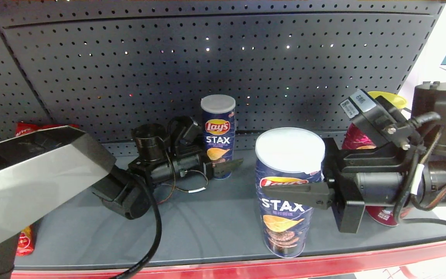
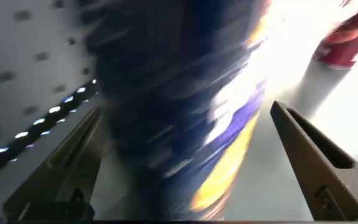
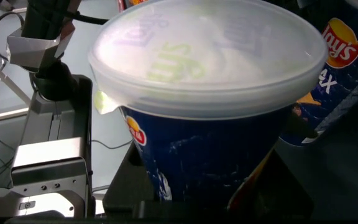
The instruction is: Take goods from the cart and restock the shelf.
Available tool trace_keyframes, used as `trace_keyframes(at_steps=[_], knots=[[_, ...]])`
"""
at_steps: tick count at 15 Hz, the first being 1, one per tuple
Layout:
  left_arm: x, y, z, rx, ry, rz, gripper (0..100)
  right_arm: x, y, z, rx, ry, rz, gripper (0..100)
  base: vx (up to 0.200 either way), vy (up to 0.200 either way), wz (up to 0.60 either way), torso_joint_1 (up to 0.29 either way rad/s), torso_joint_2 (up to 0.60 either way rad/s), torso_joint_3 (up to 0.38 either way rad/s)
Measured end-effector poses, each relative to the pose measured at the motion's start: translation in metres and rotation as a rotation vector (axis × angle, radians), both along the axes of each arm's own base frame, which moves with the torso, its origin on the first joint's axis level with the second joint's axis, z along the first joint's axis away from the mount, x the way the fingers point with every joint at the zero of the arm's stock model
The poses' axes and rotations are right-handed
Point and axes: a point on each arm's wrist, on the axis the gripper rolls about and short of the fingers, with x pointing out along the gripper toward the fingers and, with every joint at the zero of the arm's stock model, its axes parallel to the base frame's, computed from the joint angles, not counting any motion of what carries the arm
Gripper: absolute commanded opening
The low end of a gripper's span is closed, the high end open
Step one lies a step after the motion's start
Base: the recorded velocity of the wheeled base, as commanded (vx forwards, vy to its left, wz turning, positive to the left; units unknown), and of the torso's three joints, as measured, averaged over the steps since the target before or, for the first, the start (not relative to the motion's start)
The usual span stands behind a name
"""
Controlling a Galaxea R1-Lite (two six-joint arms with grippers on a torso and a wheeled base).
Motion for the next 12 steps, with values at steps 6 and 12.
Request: trace_keyframes(at_steps=[6, 12], knots=[[-0.004, -0.003, 0.0, -0.005, 0.017, 0.013, 100, -0.004, -0.003, -0.002, -0.007, 0.004, -0.012, 0, 0.0, 0.0, 0.0, 0.0, 0.0, 0.0], [-0.012, 0.002, 0.0, -0.015, 0.03, 0.021, 0, -0.004, -0.003, -0.001, -0.005, 0.001, -0.012, 0, 0.0, 0.0, 0.0, 0.0, 0.0, 0.0]])
